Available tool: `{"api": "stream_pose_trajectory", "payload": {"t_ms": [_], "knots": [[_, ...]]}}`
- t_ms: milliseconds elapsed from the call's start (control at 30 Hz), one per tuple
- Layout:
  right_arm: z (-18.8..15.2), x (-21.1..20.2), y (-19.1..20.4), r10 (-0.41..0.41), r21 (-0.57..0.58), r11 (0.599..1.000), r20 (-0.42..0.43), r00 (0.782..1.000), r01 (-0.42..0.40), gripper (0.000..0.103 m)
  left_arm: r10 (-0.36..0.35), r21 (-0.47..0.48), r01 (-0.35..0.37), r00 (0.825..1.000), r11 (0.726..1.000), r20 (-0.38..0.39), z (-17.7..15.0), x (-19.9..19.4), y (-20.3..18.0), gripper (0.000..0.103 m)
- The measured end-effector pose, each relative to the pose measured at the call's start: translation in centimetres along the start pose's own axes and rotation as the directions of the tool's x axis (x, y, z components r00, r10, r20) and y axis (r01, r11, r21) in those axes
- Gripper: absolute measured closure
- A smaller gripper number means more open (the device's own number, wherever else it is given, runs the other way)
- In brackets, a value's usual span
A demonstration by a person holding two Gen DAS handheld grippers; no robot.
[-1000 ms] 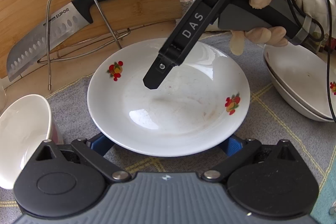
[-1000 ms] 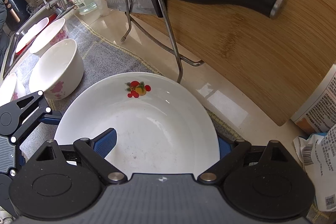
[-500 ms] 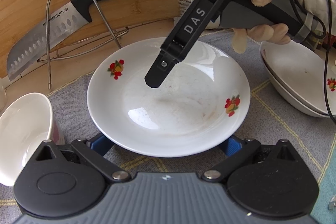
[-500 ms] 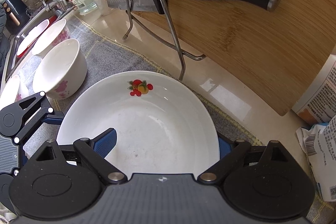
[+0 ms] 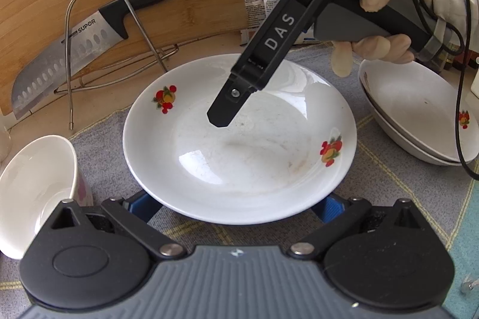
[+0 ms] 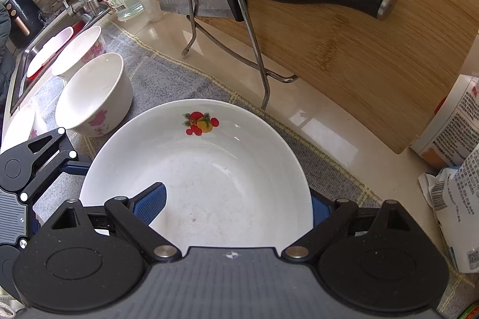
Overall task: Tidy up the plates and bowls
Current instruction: 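Lift the flower-print plate off the towel with the right gripper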
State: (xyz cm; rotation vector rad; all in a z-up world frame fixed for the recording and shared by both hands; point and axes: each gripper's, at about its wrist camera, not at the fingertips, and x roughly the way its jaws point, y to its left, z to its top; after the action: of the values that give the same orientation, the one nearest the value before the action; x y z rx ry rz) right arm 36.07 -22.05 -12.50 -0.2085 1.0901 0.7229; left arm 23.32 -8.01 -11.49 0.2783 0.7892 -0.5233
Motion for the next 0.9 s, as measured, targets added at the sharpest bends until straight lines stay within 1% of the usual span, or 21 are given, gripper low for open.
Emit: {"api": "stream_pose_trajectory", "payload": {"t_ms": [533,900], "knots": [[-0.7,-2.1,1.5,0.001,-0.018,1.000,0.021,1.000,0.000,0.006,0.008,-0.006,-0.008,1.000,1.000,0.011,0.2,-2.0,-0.6,0.001],[-1.6,-3.8,3.6,-0.010,-0.020,1.000,0.052,0.999,0.011,0.006,0.013,0.003,-0.013,1.000,1.000,0.022,-0.1,-4.1,-1.5,0.001]]}}
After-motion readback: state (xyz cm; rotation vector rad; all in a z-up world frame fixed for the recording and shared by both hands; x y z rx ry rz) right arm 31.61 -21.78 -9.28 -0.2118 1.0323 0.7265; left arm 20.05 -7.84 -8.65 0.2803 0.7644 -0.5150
